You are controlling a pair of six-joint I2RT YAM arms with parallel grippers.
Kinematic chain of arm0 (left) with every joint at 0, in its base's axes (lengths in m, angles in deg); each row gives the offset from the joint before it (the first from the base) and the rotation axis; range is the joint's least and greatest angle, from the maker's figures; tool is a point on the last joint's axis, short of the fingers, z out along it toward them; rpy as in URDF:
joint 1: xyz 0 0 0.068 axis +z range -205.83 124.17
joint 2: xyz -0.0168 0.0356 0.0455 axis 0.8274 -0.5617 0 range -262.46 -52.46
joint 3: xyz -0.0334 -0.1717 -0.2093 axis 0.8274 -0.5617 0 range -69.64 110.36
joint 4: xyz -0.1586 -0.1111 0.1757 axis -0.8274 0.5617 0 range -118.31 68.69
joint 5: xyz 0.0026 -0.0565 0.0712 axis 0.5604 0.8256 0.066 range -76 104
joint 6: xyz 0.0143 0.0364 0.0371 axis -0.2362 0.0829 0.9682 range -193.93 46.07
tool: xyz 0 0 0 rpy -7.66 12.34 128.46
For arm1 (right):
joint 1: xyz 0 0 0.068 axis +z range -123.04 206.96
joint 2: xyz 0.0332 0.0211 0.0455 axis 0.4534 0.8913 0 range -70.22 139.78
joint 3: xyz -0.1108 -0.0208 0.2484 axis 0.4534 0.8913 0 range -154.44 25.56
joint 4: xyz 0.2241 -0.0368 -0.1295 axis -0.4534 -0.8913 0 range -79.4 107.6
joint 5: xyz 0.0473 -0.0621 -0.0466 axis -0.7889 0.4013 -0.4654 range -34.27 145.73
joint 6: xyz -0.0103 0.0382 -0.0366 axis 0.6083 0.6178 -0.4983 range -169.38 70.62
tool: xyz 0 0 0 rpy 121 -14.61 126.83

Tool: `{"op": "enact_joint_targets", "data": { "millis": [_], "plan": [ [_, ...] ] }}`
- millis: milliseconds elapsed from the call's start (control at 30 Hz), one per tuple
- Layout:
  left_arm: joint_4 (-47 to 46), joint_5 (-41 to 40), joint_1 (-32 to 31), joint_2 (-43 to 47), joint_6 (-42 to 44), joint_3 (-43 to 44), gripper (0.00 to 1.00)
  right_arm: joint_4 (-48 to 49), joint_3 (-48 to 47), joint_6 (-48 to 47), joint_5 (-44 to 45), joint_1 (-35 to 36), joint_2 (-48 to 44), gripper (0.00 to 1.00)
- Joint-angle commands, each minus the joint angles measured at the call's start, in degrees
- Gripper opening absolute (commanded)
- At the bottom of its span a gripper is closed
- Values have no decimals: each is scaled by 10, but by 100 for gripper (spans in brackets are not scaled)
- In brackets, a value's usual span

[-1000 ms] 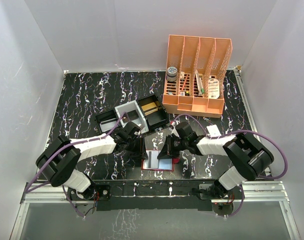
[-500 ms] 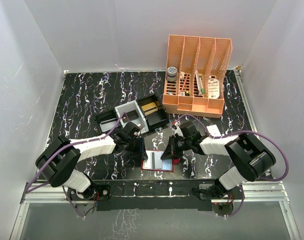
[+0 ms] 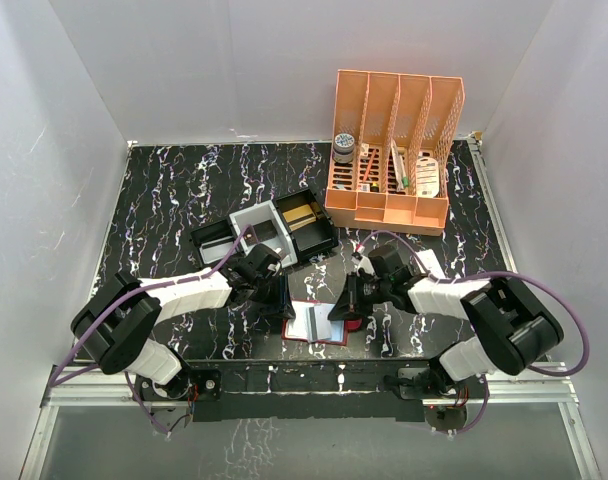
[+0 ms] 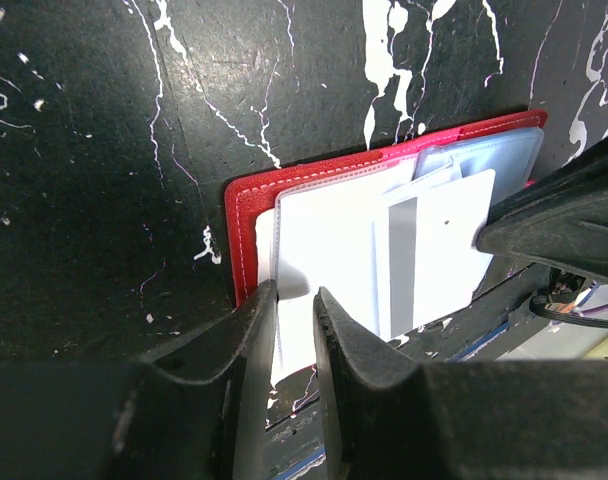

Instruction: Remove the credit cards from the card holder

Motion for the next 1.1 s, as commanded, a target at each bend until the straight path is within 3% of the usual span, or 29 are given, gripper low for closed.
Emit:
{"op": "enact_joint_targets", "data": {
  "millis": [0, 233, 433, 567, 700, 1067],
  "plan": [
    [78, -40, -4, -6, 19, -14, 22, 21, 16, 24, 17, -6, -43, 0],
    [84, -37, -4, 5, 15, -2, 23, 29, 26, 35, 29, -6, -60, 0],
    [96, -42, -4, 54, 6, 33, 34, 101, 44, 112, 25, -3, -45, 0],
    [65, -12, -4, 75, -6, 32, 38, 164, 72, 182, 59, 24, -39, 0],
    [42, 28, -5, 78, 0, 32, 39, 173, 50, 186, 77, 57, -9, 0],
    [1, 94, -9, 27, 46, 26, 23, 185, 24, 187, 86, 70, 23, 0]
  ]
}}
